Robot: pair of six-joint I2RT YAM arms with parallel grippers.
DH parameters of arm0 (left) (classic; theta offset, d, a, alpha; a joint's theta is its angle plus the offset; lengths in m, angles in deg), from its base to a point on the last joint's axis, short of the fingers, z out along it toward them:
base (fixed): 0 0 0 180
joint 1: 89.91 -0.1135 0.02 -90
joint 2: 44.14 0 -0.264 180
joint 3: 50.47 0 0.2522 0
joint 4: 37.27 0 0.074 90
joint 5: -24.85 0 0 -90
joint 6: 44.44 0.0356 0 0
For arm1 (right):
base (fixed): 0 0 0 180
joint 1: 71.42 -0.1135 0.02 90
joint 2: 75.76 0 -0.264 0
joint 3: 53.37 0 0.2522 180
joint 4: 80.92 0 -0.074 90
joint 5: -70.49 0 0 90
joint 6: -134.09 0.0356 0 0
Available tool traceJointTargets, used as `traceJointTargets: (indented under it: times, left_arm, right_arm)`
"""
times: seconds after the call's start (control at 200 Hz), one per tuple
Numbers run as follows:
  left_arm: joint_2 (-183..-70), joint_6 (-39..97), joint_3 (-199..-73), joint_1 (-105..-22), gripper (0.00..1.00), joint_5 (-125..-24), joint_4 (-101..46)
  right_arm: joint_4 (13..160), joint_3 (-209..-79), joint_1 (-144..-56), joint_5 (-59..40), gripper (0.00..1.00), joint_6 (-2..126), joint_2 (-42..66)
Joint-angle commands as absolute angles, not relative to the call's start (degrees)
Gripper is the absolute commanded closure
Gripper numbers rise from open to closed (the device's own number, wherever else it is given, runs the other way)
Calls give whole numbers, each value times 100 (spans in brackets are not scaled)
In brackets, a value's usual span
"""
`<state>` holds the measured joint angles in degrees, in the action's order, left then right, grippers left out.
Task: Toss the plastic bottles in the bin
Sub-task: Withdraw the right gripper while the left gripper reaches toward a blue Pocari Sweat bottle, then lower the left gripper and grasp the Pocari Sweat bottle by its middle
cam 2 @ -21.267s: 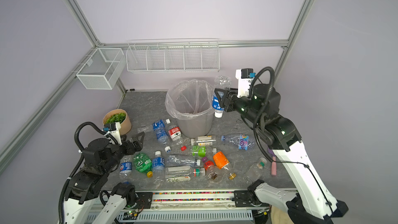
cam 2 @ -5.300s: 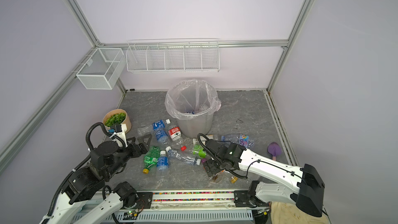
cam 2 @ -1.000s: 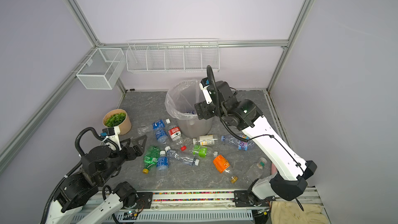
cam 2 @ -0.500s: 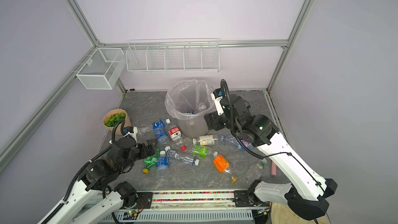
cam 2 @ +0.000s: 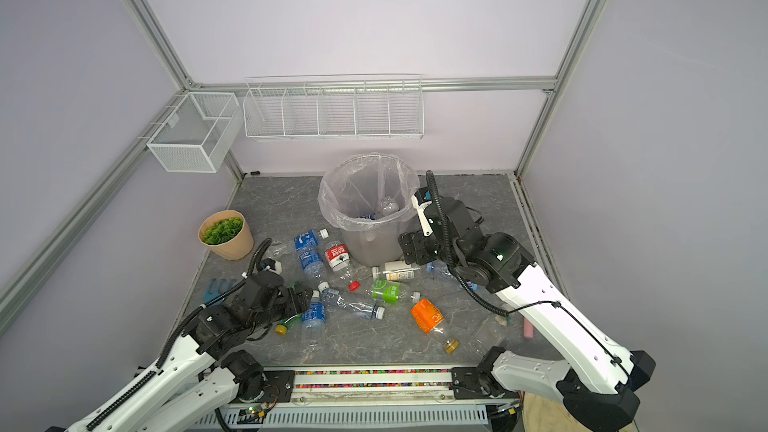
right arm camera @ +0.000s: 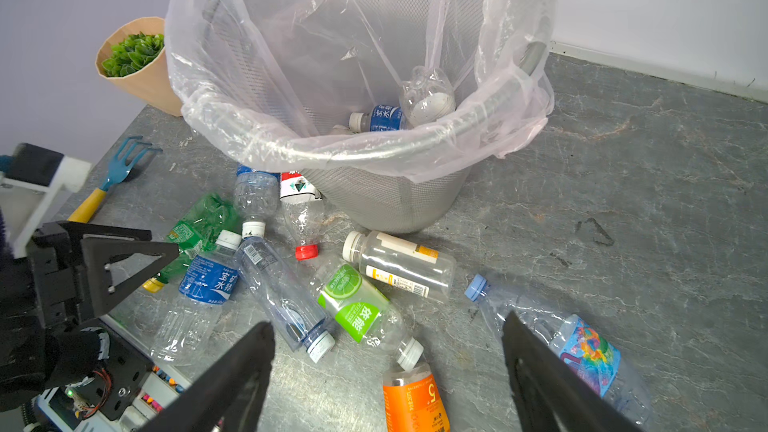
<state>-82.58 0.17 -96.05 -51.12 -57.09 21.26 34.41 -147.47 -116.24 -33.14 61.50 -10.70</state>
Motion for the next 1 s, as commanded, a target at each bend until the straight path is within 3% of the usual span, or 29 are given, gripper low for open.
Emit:
traceJointTargets:
  times: [0.0, 0.34, 0.995]
  left_arm:
    - [-8298, -293, -9432, -5115, 15, -5932, 1912]
    - [-8334, -422, -9130, -5092, 27, -6101, 1785]
    - [-8701, -866, -8982, -4256, 29, -5805, 1544]
  right_arm:
    - [3582, -14560, -11625, -3229, 12, 6310, -1233]
    - [3723, -14055, -11627, -3176, 12, 6490, -1485]
    - [3751, -13701, -11625, -3159, 12, 6624, -1702]
